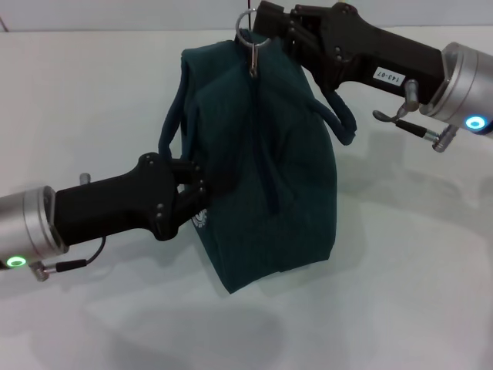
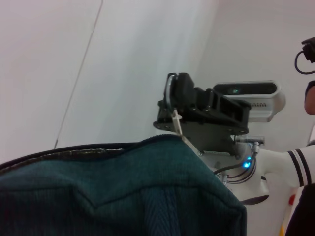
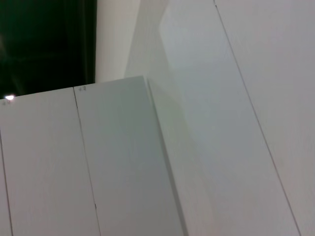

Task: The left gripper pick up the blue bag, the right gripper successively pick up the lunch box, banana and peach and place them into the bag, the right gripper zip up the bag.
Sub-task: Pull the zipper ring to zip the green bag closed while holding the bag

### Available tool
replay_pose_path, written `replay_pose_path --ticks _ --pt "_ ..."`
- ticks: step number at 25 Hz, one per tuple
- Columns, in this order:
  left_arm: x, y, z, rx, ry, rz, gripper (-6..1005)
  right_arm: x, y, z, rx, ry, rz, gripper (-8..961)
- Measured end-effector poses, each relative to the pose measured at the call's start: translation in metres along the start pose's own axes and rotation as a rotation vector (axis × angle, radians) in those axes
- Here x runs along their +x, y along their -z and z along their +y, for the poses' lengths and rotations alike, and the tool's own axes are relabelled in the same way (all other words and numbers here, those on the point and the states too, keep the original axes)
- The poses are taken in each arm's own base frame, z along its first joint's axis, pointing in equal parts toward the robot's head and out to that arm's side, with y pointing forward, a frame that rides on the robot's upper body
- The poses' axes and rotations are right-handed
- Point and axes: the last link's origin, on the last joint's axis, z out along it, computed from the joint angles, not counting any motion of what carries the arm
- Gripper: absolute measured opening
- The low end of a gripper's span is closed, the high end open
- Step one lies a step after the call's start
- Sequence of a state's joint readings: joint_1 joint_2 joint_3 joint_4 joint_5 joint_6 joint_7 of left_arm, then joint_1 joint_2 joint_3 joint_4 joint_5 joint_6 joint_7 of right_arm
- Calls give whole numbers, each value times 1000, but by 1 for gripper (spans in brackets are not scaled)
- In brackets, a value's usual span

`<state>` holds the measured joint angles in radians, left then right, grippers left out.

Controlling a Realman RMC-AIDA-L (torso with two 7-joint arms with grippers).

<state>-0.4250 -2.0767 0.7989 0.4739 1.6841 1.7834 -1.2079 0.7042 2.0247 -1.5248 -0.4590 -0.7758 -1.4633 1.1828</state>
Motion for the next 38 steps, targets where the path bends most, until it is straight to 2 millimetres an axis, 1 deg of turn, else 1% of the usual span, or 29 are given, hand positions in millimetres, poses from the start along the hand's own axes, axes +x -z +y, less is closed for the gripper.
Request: replay_pose_path --ticks 11,22,31,38 --pt "1 0 3 -40 -58 -17 60 8 6 -3 38 -21 21 12" --pt "1 -6 2 -73 -81 -54 60 9 7 -5 58 -24 22 12" --pt "0 -6 2 -79 -81 -67 61 8 13 -4 71 -26 -2 13" --pt "-2 -7 4 -103 -96 -88 61 9 13 -6 82 -28 5 13"
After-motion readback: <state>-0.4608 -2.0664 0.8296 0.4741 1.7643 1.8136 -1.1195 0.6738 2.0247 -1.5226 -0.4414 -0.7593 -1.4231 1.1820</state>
